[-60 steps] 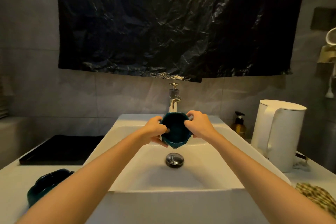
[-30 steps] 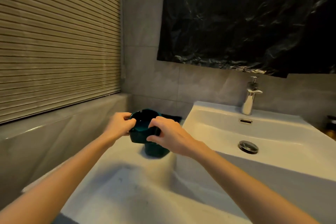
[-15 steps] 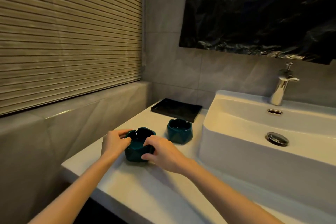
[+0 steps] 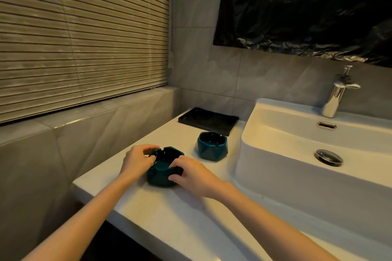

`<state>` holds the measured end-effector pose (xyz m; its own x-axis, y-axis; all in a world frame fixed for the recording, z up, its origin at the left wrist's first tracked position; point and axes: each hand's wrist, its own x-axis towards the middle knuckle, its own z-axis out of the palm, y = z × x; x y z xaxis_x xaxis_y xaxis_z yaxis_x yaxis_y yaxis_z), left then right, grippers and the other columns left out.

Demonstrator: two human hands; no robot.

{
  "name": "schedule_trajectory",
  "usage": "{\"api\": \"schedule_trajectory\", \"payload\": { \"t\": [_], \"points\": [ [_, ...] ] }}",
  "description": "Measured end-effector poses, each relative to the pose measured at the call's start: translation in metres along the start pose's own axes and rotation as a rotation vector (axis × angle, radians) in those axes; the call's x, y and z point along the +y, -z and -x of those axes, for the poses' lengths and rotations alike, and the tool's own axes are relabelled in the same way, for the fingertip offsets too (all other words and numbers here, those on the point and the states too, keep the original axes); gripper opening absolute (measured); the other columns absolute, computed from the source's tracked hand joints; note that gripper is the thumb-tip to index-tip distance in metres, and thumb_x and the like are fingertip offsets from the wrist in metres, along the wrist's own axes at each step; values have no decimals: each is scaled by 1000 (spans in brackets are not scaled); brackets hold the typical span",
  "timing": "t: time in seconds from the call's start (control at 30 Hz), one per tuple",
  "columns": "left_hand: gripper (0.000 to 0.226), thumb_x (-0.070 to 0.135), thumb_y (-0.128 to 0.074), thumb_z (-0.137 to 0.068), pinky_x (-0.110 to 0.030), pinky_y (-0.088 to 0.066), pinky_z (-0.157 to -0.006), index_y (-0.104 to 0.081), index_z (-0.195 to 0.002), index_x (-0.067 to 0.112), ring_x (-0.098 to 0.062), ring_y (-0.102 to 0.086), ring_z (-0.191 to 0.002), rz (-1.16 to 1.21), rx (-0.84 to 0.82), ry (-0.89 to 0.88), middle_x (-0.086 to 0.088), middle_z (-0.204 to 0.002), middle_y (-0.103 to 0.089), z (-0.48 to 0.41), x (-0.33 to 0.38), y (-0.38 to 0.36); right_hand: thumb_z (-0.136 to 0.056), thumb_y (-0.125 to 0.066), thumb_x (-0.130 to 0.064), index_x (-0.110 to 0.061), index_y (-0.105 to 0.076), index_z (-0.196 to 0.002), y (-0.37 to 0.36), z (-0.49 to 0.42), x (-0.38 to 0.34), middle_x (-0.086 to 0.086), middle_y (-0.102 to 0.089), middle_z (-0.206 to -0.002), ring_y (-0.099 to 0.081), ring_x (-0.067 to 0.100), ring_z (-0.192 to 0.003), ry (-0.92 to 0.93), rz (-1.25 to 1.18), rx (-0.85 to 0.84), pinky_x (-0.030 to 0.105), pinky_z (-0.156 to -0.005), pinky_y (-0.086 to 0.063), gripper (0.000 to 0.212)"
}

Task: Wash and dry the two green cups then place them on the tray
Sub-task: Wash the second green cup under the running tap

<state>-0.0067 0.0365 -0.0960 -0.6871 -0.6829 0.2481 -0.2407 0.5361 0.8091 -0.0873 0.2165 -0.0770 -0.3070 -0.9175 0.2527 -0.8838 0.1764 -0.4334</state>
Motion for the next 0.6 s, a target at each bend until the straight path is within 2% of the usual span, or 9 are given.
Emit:
{"api": "schedule_trajectory", "payload": {
  "t": [0.07,0.1,0.17,0.23,0.3,0.37,0.47,0.6],
  "points": [
    [40,-2,-58,-76,-38,-52,-90,-72,-100,26,-13,-67,-91,-13,20,-30,5,-101,-72,2,4,0,-96,-54,-26,-13,-64,-117,8,-1,3,3,-58,-117,-54,15,-99,8,-37,-1,21,-85,-41,27],
    [40,-3,-58,-77,-37,-53,-89,-72,-99,27,-12,-67,-90,-34,37,-55,6,-100,-72,3,7,0,-96,-53,-26,-15,-65,-118,13,-2,6,2,-59,-118,-55,14,-101,-4,-58,35,22,-88,-42,27],
    [37,0,-55,-81,-34,-53,-87,-71,-97,30,-12,-66,-93,-83,80,-110,7,-100,-71,7,15,-2,-96,-52,-28,-21,-62,-121,23,-4,19,-1,-55,-123,-56,16,-104,-86,-39,162,34,-93,-46,28],
    [32,6,-53,-87,-30,-51,-86,-70,-101,30,-12,-63,-100,-141,103,-159,8,-105,-69,10,28,-4,-97,-50,-26,-21,-53,-130,32,-4,35,-2,-47,-134,-54,19,-111,-203,59,247,40,-96,-45,34],
    [26,19,-53,-91,-30,-46,-90,-67,-110,31,-13,-57,-109,-224,73,-224,9,-115,-64,13,41,-9,-98,-48,-22,-19,-43,-138,39,-3,49,0,-39,-142,-51,26,-118,-326,127,230,42,-98,-46,41],
    [29,35,-51,-92,-33,-42,-97,-61,-119,33,-13,-50,-119,-320,-2,-274,10,-126,-59,15,50,-16,-97,-50,-21,-17,-37,-141,41,-6,59,4,-38,-143,-52,30,-118,-413,195,155,43,-93,-50,46],
    [45,54,-46,-90,-35,-35,-103,-51,-130,35,-14,-42,-127,-481,-89,-293,11,-134,-52,18,54,-28,-97,-51,-22,-14,-41,-137,39,-16,64,7,-46,-134,-54,30,-114,-477,264,98,43,-89,-52,43],
    [53,61,-39,-89,-36,-29,-107,-45,-135,36,-14,-41,-128,-579,-101,-308,12,-137,-50,20,50,-34,-96,-52,-22,-10,-48,-127,36,-28,67,11,-54,-127,-56,29,-110,-501,305,78,41,-89,-51,34]
  ]
}}
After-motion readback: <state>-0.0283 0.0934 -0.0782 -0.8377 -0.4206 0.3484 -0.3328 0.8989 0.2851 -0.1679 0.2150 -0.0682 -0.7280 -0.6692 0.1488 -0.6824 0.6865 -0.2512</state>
